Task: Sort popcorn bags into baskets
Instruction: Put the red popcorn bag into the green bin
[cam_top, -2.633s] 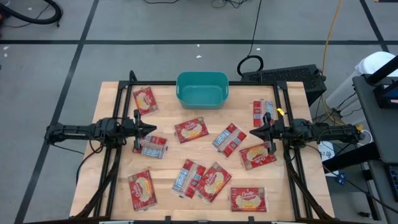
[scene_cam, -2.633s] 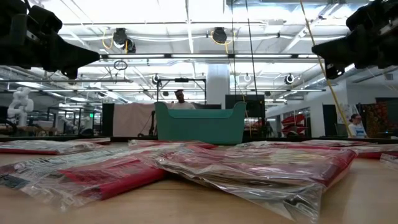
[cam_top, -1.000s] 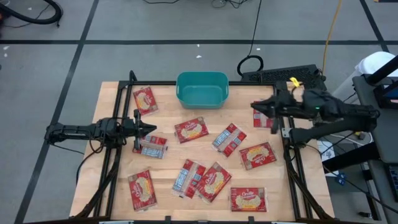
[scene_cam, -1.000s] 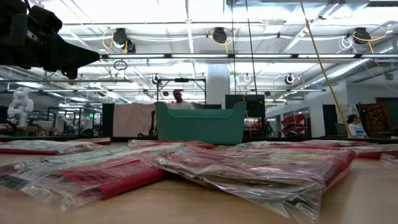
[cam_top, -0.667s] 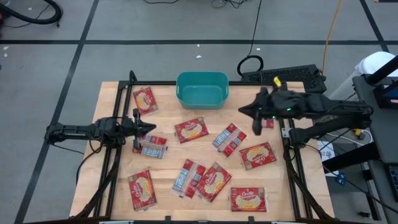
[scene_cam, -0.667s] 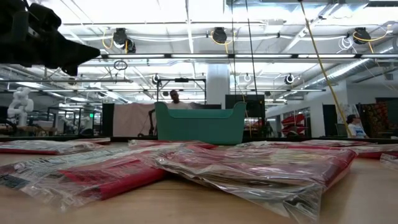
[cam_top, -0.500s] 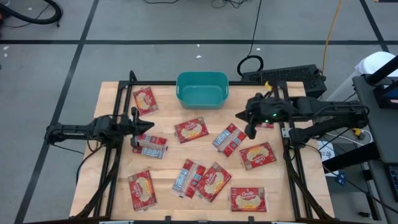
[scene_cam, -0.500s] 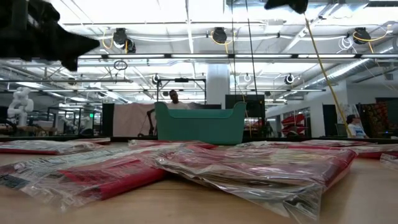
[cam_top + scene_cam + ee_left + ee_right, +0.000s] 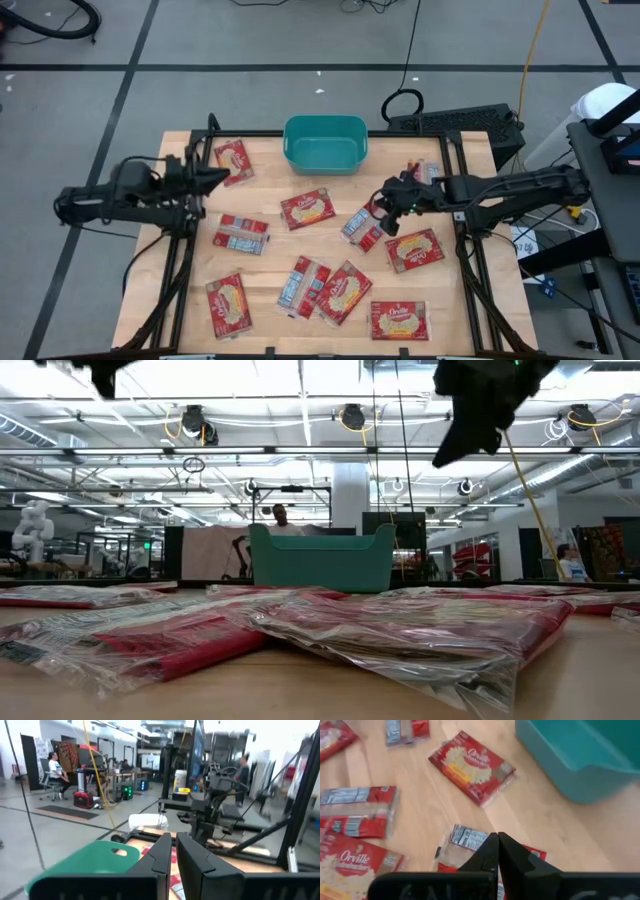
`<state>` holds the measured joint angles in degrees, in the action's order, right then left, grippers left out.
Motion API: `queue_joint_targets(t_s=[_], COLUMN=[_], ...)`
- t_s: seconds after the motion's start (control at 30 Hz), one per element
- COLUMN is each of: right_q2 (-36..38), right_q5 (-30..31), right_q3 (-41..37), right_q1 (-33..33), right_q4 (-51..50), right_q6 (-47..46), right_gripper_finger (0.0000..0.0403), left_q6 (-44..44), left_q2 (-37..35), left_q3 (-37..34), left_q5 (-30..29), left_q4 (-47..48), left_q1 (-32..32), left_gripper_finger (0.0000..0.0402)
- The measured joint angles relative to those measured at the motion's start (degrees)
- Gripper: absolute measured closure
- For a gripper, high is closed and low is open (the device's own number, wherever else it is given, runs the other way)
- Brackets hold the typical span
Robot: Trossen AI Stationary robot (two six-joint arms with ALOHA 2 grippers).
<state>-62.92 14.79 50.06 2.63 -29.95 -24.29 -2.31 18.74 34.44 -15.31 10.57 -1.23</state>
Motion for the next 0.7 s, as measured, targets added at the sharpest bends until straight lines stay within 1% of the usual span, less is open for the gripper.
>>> queue_joint_targets(t_s=[0.1, 0.13, 0.2, 0.27, 0.4, 0.47, 0.57, 0.7], right_q2=[0.0, 0.0, 0.0, 0.0, 0.0, 0.0, -0.4, -2.2], right_q5=[-0.3, -1.3, -2.5, -3.1, -3.2, -3.1, -3.0, -3.0], right_q3=[-3.7, -4.7, -6.2, -7.6, -8.5, -8.5, -8.5, -8.5], right_q1=[0.0, 0.0, 0.0, 0.2, 1.1, 1.4, 1.4, 0.8], right_q4=[4.7, 5.9, 8.1, 9.3, 7.3, 5.6, 2.7, -4.0], right_q6=[-3.3, -4.0, -5.4, -6.0, -8.7, -10.5, -12.3, -12.5], right_gripper_finger=[0.0403, 0.0403, 0.0403, 0.0403, 0.0393, 0.0381, 0.0357, 0.0319], left_q6=[3.3, 4.1, 5.9, 7.7, 9.8, 10.4, 10.6, 10.6], left_q2=[6.1, 8.1, 11.9, 15.5, 22.9, 26.6, 31.9, 39.2], left_q3=[6.7, 8.6, 11.5, 13.0, 12.7, 11.7, 10.5, 9.5], left_q5=[0.0, 0.0, 0.5, 2.2, 5.9, 6.5, 6.5, 6.5], left_q4=[3.7, 4.7, 5.3, 5.7, 6.1, 6.1, 6.0, 3.5], left_q1=[0.0, 0.0, 0.0, 0.0, 0.0, 0.0, 0.0, 0.0], left_gripper_finger=[0.0371, 0.0371, 0.0371, 0.0371, 0.0371, 0.0371, 0.0371, 0.0371])
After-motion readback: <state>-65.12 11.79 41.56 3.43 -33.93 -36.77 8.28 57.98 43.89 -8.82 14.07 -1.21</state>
